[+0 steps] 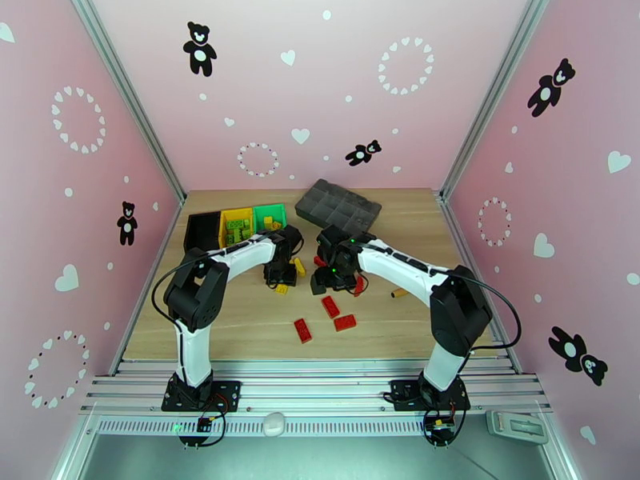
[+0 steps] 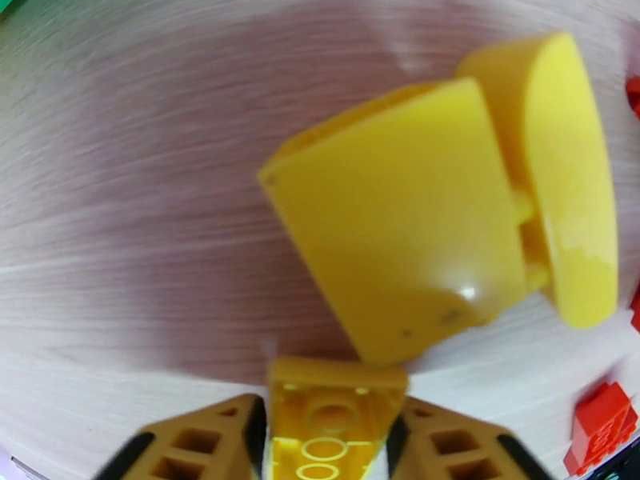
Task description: Sort the legos into containers by color
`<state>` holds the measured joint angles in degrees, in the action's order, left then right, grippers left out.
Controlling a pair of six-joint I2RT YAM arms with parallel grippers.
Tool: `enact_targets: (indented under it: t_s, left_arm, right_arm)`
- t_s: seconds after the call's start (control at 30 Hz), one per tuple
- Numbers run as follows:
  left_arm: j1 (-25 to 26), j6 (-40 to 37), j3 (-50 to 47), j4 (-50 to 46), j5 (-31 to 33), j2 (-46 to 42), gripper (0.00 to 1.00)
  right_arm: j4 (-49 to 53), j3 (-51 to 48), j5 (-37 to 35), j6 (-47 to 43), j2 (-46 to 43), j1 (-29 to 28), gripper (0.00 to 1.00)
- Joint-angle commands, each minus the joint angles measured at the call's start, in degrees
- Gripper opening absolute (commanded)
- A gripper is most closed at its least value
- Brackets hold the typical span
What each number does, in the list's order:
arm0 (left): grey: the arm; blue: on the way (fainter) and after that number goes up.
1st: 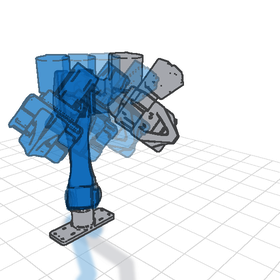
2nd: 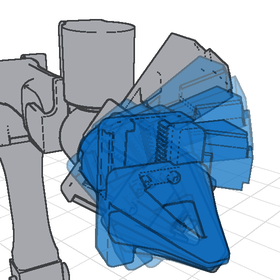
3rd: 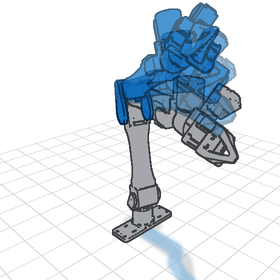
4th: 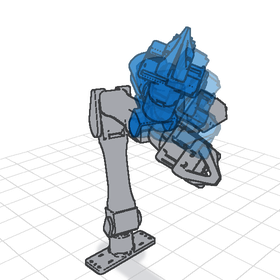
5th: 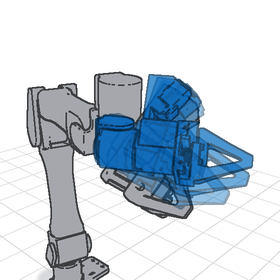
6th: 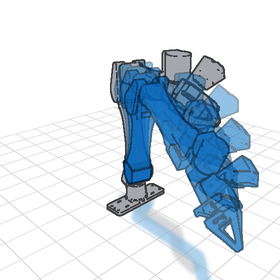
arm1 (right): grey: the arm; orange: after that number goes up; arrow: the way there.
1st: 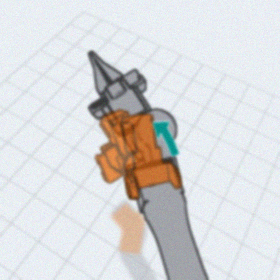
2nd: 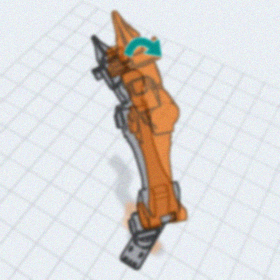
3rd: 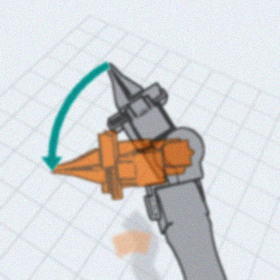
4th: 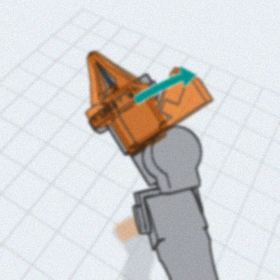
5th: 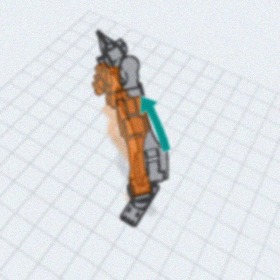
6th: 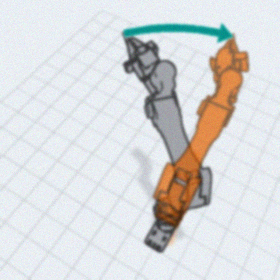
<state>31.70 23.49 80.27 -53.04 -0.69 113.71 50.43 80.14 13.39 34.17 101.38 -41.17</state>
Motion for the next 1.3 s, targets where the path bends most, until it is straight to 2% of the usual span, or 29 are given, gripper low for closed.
enact_targets:
  t_s: [0.0,0.17,0.37,0.6,0.73,0.87,1.0,1.07,1.13,1.27]
  left_arm:
    - [0.17,0.25,1.64,-1.58,1.95,-0.51,0.33]
    - [-2.13,1.62,2.67,-1.90,0.89,-4.37,0.30]
    - [-7.81,1.76,8.92,-3.19,-1.87,-5.62,0.30]
    - [-14.29,1.50,24.29,-6.85,-2.30,1.14,0.30]
    - [-16.63,1.05,35.17,-10.23,-0.78,7.79,0.31]
    - [-17.73,0.30,46.77,-14.28,-0.37,15.16,0.35]
    - [-18.03,0.36,54.73,-17.55,0.62,20.23,0.50]
    - [-18.30,1.06,55.80,-17.74,0.60,20.76,0.58]
    - [-18.34,1.53,55.35,-17.27,0.48,20.14,0.62]
    - [-18.08,1.83,50.21,-14.82,0.17,16.45,0.65]
  right_arm:
    - [1.20,2.66,0.77,-0.77,1.88,0.30,0.68]
    - [0.94,6.60,2.85,-1.30,4.43,0.80,0.68]
    - [-0.45,17.00,9.93,-1.35,11.37,1.68,0.68]
    - [0.45,32.99,15.10,0.99,21.02,3.82,0.68]
    - [0.63,37.59,16.66,2.47,23.65,5.53,0.68]
    - [1.10,38.42,16.68,2.43,23.86,6.99,0.68]
    - [2.80,37.94,15.43,1.15,23.27,7.54,0.69]
    - [3.42,37.52,14.79,0.64,22.83,7.54,0.69]
    - [3.61,36.72,14.40,0.45,22.15,7.66,0.69]
    - [3.36,34.24,13.55,0.41,20.67,7.68,0.69]
